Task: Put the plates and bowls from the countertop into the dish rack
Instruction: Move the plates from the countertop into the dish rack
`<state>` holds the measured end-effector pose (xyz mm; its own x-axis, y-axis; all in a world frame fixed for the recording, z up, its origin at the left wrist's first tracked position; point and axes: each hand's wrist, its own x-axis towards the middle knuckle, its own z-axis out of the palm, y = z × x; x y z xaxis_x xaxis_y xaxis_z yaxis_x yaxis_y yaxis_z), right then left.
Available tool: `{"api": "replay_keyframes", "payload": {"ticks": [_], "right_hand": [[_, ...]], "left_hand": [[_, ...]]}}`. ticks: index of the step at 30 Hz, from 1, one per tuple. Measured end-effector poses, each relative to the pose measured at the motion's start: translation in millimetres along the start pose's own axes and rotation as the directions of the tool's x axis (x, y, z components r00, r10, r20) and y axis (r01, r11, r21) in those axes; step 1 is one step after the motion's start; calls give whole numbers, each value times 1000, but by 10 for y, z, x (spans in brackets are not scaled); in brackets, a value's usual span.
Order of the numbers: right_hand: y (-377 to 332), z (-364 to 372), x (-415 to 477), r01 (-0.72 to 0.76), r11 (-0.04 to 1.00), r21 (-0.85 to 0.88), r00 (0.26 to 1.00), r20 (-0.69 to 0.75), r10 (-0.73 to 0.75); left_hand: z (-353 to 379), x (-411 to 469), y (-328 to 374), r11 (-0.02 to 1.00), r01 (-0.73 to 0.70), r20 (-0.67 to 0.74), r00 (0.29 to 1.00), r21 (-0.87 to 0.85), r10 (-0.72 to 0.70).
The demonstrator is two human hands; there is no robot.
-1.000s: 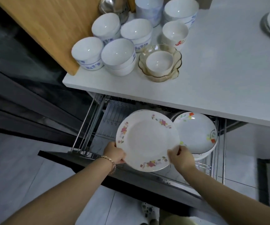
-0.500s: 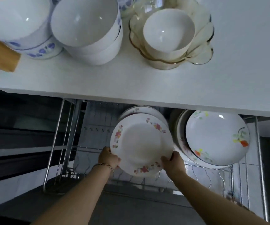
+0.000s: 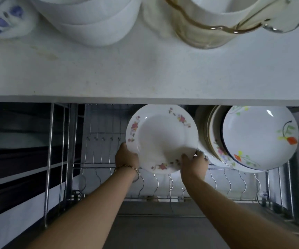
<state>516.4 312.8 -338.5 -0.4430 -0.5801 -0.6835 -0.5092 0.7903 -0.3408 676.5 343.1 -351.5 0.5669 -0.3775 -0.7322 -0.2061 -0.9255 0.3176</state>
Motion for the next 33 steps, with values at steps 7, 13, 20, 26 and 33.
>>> {"api": "replay_keyframes", "payload": {"ticks": [7, 13, 20, 26, 33], "right_hand": [[-65, 57, -55, -52, 998, 21, 998, -45, 53], [-109, 85, 121, -113, 983, 144, 993, 53, 106], [49, 112, 132, -126, 967, 221, 991, 65, 114], [76, 108, 207, -123, 969, 215, 986, 134, 96], [158, 76, 313, -96, 990, 99, 982, 170, 78]], "left_hand": [[45, -132, -18, 998, -7, 31, 999, -67, 9], [-6, -68, -46, 999, 46, 169, 985, -1, -45], [31, -1, 93, 930, 117, 162, 985, -348, -63], [53, 177, 163, 944, 70, 96, 994, -324, -41], [122, 97, 71, 962, 202, 240, 958, -183, -156]]}}
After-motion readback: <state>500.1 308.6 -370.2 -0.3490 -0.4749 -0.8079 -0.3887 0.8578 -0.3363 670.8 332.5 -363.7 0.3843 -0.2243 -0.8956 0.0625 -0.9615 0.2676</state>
